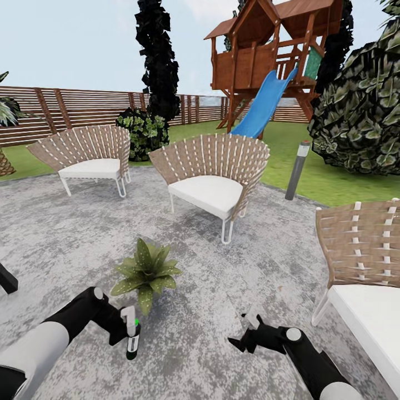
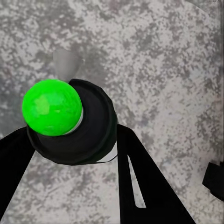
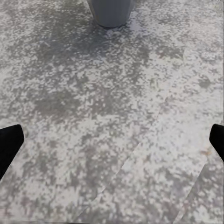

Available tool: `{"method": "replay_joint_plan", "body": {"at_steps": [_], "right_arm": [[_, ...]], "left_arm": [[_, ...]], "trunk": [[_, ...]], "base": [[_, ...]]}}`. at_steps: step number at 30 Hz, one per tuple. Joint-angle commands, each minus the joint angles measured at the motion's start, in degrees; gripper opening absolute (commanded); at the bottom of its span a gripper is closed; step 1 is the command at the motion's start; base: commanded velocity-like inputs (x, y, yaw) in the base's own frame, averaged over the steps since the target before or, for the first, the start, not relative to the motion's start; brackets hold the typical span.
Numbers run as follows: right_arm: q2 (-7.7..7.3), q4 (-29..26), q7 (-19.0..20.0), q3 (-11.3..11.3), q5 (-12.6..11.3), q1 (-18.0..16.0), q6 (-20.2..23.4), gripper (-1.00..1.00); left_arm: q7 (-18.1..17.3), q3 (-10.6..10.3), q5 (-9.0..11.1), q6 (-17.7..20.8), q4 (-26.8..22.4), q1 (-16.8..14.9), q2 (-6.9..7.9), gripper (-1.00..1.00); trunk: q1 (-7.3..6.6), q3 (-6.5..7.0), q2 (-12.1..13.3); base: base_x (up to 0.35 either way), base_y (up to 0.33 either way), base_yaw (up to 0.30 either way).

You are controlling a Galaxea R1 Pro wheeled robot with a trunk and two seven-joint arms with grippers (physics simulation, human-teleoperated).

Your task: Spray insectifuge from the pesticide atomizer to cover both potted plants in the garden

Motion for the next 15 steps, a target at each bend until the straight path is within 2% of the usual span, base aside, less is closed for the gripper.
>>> {"method": "replay_joint_plan", "body": {"at_steps": [1,3,4,7,10,15], "right_arm": [[-0.04,-0.15,0.82,0.18,0.63,-0.03,-0.52,1.00],[0.02,-0.35,3.03,0.30,0.60,-0.03,-0.51,1.00],[0.12,-0.32,4.06,0.35,0.53,-0.03,-0.54,-1.00],[0.41,-0.44,5.04,0.41,0.51,-0.03,-0.54,-1.00],[1.35,-0.60,5.81,0.43,0.56,-0.03,-0.54,-1.00],[3.10,-1.56,7.08,0.70,0.57,-0.03,-0.52,-1.00]], "left_arm": [[-0.19,-0.17,0.03,0.33,-0.09,-0.02,-0.06,-1.00],[-0.19,-0.22,0.08,0.25,-0.07,-0.02,-0.27,-1.00],[-0.19,-0.25,0.04,0.03,-0.08,-0.02,-0.76,-1.00],[-0.19,-0.29,0.02,-0.16,-0.08,-0.02,-1.08,-1.00],[-0.19,-0.34,0.01,-0.72,-0.13,-0.02,-1.49,-1.00],[1.51,-0.44,-0.43,-4.03,-0.06,0.23,-3.47,-1.00]], "trunk": [[-0.01,-0.05,-0.02],[-0.01,-0.05,-0.02],[-0.01,-0.05,-0.02],[-0.01,-0.05,-0.02],[-0.01,-0.05,-0.02],[-0.01,-0.05,-0.02]], "base": [[0.000,0.000,0.000],[0.000,0.000,0.000],[0.000,0.000,0.000],[0.000,0.000,0.000],[0.000,0.000,0.000],[0.000,0.000,0.000]]}}
